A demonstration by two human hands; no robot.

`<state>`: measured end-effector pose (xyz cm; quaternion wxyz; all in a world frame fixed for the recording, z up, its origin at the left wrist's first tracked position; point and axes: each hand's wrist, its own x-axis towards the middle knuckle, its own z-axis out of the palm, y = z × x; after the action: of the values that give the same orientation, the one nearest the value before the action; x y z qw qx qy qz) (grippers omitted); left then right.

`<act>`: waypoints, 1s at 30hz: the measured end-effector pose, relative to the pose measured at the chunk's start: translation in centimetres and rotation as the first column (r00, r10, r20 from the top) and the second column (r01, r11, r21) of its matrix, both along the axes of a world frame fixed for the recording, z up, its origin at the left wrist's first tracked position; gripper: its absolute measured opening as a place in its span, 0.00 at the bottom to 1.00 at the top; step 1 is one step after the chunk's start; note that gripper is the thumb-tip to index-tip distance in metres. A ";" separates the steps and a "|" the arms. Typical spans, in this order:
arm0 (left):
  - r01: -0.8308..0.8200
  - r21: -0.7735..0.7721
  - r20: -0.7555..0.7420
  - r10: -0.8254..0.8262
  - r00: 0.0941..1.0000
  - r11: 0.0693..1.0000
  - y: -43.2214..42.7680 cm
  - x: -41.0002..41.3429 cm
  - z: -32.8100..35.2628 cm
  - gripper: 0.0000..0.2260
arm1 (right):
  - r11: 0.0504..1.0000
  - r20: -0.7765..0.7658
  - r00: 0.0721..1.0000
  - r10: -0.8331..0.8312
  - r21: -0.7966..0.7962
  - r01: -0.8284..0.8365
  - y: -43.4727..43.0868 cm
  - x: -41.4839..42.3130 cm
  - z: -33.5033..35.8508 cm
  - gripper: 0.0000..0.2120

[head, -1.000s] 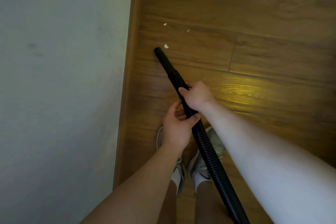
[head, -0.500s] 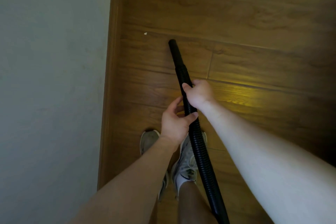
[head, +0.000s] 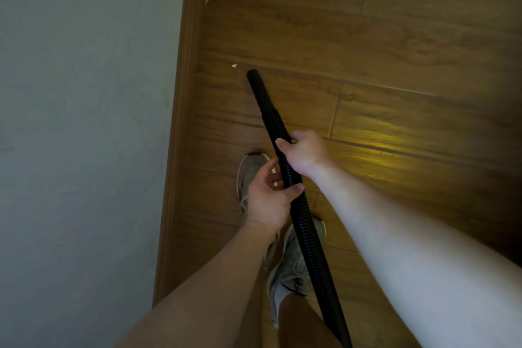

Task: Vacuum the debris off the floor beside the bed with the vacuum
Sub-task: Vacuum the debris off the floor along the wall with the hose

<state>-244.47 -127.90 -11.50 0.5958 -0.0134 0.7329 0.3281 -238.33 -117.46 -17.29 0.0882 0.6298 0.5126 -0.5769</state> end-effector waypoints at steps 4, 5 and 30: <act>-0.047 -0.007 0.012 0.047 0.999 0.999 -0.5 -1.8 -0.5 0.31 | 0.999 -0.016 0.999 0.041 0.007 -0.041 -0.1 -2.0 -0.4 0.14; -0.053 -0.003 0.010 0.053 0.999 0.999 -0.5 -2.2 -0.6 0.31 | 0.999 -0.016 0.999 0.051 0.008 -0.050 -0.1 -2.5 -0.5 0.13; -0.028 0.129 0.042 0.022 0.999 0.991 9.3 -7.2 -0.9 0.31 | 0.996 0.108 0.992 0.064 0.059 -0.071 10.4 -8.1 0.9 0.13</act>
<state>-251.69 -118.56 -12.38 0.6059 0.0094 0.6978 0.3820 -246.40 -107.02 -16.40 0.1148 0.6442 0.5461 -0.5231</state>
